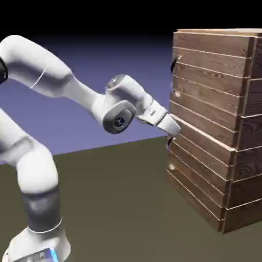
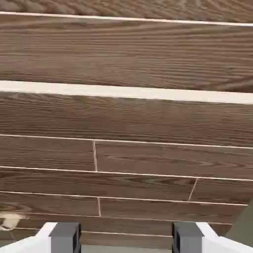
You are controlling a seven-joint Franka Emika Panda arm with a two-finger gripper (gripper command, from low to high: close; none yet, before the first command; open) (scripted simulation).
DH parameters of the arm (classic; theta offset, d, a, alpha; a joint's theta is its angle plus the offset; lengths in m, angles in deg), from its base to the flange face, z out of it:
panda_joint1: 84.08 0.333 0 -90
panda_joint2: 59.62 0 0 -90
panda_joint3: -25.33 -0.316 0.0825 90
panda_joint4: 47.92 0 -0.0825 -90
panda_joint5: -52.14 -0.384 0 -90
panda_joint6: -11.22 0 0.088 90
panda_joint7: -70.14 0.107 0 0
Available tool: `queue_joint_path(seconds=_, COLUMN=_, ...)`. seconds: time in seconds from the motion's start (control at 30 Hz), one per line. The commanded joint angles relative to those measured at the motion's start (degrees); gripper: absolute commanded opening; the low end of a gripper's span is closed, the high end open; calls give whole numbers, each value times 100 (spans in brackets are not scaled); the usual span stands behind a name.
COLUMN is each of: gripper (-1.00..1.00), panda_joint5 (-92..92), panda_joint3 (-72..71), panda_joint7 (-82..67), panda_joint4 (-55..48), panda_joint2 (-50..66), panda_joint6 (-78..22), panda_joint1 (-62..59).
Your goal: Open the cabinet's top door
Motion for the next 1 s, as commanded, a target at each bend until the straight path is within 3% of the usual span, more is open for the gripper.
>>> queue_joint_path(seconds=0.0, gripper=0, panda_joint5=-250, panda_joint3=-136, panda_joint7=-91, panda_joint4=-57, panda_joint2=-113, panda_joint6=-35, panda_joint1=-134)
queue_joint_path(seconds=0.97, gripper=0, panda_joint5=-7477, panda_joint3=-4060, panda_joint7=-2721, panda_joint4=-1709, panda_joint2=-3379, panda_joint6=-1057, panda_joint1=-4006)
